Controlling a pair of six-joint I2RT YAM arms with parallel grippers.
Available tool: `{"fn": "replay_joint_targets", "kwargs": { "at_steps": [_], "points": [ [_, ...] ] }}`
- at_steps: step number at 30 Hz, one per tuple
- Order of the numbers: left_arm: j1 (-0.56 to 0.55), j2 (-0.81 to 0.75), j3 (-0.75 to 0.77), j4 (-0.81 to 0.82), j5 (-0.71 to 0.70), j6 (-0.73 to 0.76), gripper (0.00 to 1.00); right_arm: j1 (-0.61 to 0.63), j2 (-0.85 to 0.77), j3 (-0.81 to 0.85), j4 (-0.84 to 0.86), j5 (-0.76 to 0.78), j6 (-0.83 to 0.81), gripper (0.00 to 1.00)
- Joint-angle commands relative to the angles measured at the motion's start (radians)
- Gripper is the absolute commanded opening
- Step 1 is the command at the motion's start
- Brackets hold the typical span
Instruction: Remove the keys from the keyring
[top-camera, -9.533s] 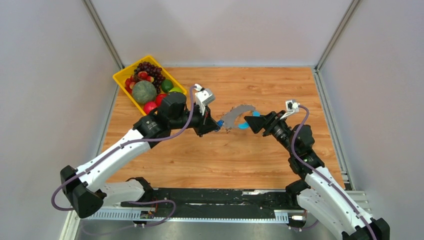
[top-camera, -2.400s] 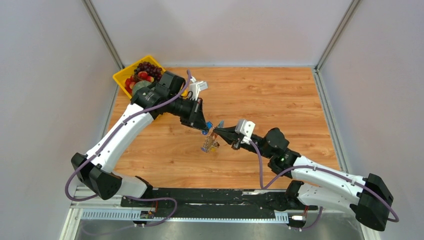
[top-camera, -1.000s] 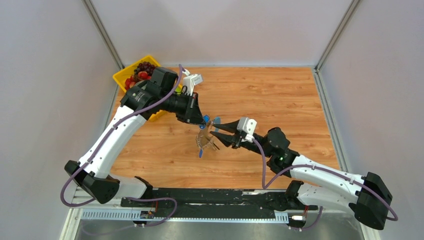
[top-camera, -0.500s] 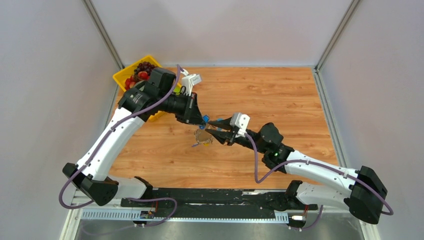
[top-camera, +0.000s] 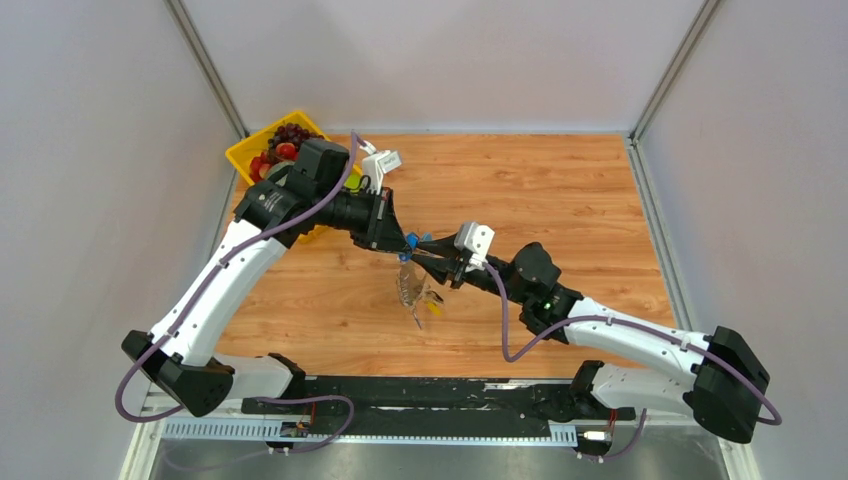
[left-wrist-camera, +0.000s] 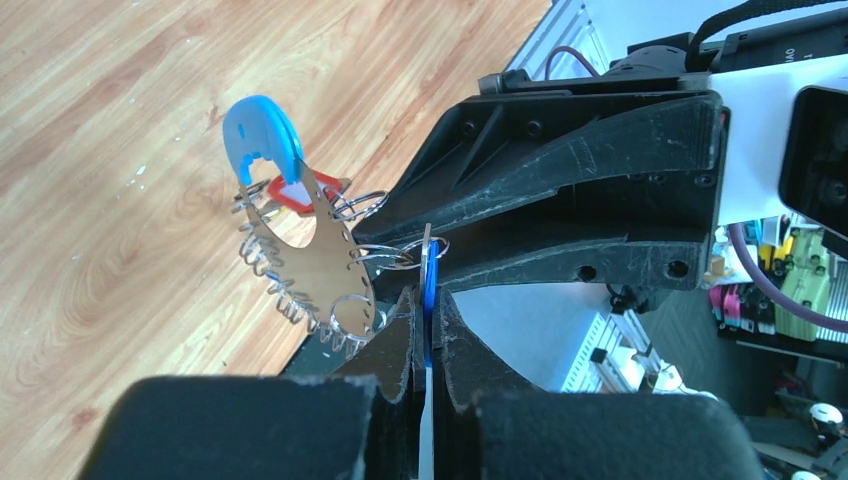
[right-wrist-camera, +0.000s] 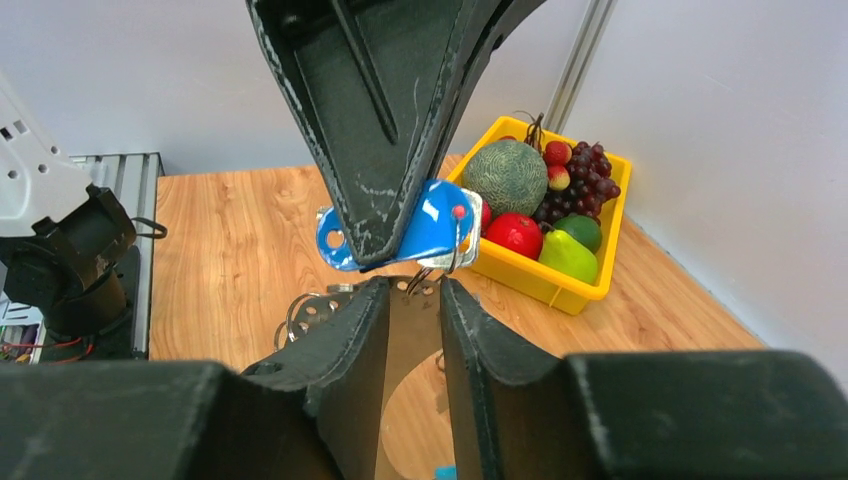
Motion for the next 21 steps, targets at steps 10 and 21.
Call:
{"fn": "replay_joint_targets", "kwargs": {
  "at_steps": [10,21],
  "points": [
    [-0.001,-0.047,-0.004,0.057,0.037,-0.011,0.0,0.002,-0.012,0.058,0.009,-0.019,-0.01,0.0],
    [0.03,-0.013,0.038,-0.006,0.039,0.033,0.0,0.002,-0.083,0.027,-0.028,-0.089,-0.037,0.0]
  ]
}}
